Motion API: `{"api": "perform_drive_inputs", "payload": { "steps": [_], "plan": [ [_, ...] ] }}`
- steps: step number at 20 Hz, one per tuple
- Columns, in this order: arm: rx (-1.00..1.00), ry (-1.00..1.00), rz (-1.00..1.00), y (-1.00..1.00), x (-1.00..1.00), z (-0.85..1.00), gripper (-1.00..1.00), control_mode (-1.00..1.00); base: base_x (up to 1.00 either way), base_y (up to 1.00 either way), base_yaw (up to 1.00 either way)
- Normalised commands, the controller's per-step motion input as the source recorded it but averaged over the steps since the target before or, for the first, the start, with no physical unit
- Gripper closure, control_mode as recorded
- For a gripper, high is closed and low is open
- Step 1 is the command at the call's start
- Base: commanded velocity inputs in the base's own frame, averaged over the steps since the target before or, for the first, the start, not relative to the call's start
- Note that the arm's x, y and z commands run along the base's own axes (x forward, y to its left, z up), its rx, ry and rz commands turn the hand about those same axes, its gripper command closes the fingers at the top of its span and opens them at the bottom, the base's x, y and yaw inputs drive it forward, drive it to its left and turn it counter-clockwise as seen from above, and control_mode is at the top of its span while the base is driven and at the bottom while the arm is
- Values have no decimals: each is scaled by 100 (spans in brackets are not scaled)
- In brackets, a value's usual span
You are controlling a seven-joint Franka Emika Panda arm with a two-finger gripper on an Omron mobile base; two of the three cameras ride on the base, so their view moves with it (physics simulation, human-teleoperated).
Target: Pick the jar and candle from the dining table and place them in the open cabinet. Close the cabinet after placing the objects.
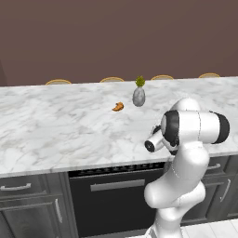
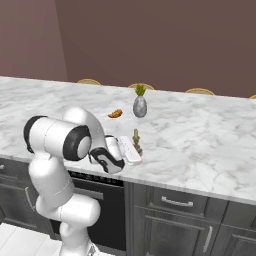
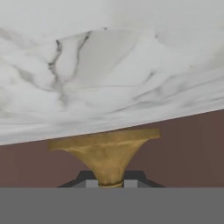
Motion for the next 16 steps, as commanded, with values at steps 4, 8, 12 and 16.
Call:
{"api": "perform_drive_inputs", "payload": {
  "steps": [4, 8, 12, 16],
  "plan": [
    [-10, -1, 0, 0, -18, 49, 100, -100, 0, 0, 0],
    [-8, 0, 0, 0, -21, 52, 100, -100, 0, 0, 0],
    [-4, 0, 0, -1, -30, 52, 100, -100, 0, 0, 0],
    [-2, 0, 0, 0, -33, 54, 100, -100, 0, 0, 0]
  ]
}}
